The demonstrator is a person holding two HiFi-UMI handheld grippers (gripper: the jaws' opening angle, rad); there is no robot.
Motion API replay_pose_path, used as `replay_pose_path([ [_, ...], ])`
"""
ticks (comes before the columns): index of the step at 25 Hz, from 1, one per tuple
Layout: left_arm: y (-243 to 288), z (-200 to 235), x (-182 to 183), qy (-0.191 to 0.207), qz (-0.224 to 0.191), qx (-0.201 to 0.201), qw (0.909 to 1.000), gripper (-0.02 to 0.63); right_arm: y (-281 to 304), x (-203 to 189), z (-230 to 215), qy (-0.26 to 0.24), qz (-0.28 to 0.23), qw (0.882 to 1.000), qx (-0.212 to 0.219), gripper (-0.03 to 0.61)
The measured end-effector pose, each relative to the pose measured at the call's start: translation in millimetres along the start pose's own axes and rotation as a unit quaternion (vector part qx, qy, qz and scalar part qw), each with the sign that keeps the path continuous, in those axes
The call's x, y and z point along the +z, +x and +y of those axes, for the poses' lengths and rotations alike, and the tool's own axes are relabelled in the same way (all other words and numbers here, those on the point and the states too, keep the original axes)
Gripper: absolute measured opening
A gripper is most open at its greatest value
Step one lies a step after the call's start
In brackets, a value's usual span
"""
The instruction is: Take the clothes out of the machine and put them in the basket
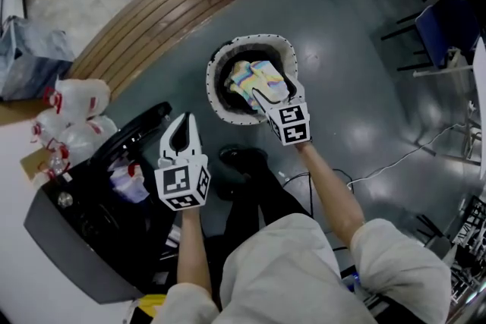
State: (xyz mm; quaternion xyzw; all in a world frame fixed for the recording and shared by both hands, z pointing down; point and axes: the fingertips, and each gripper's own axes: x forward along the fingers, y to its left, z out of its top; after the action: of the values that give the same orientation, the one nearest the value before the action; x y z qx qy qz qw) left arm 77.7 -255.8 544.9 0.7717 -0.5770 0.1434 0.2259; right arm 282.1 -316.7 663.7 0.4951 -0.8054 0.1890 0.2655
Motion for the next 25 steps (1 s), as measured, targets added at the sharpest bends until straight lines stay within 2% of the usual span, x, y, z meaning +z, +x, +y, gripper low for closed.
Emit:
replay_pose_path([
  [4,-3,6,3,-0.003,-0.007,0.01,0.9999,0.018,-5,0,6,-0.011,-0.002,1.0,0.01,0.39],
  [6,-9,10,0,-0.009,-0.01,0.017,0.9998,0.018,-8,3,12,-0.019,-0.002,1.0,0.016,0.349],
  [8,-16,17,-3,-0.017,-0.013,0.027,0.9994,0.018,-9,7,20,-0.032,-0.003,0.999,0.019,0.245],
  [10,-25,26,-7,-0.025,-0.015,0.04,0.9988,0.018,-9,13,30,-0.048,-0.005,0.999,0.018,0.078],
  [12,-36,34,-12,-0.034,-0.016,0.053,0.9979,0.018,-8,19,42,-0.062,-0.01,0.998,0.026,0.033],
  [20,-93,80,-32,-0.07,-0.029,0.124,0.9894,0.018,0,40,120,-0.109,-0.017,0.989,0.101,0.023],
  [23,-127,103,-42,-0.092,-0.038,0.165,0.9813,0.018,2,44,166,-0.145,-0.016,0.979,0.141,0.023],
  [25,-156,122,-53,-0.109,-0.046,0.2,0.9728,0.018,5,45,206,-0.168,-0.017,0.97,0.175,0.023],
])
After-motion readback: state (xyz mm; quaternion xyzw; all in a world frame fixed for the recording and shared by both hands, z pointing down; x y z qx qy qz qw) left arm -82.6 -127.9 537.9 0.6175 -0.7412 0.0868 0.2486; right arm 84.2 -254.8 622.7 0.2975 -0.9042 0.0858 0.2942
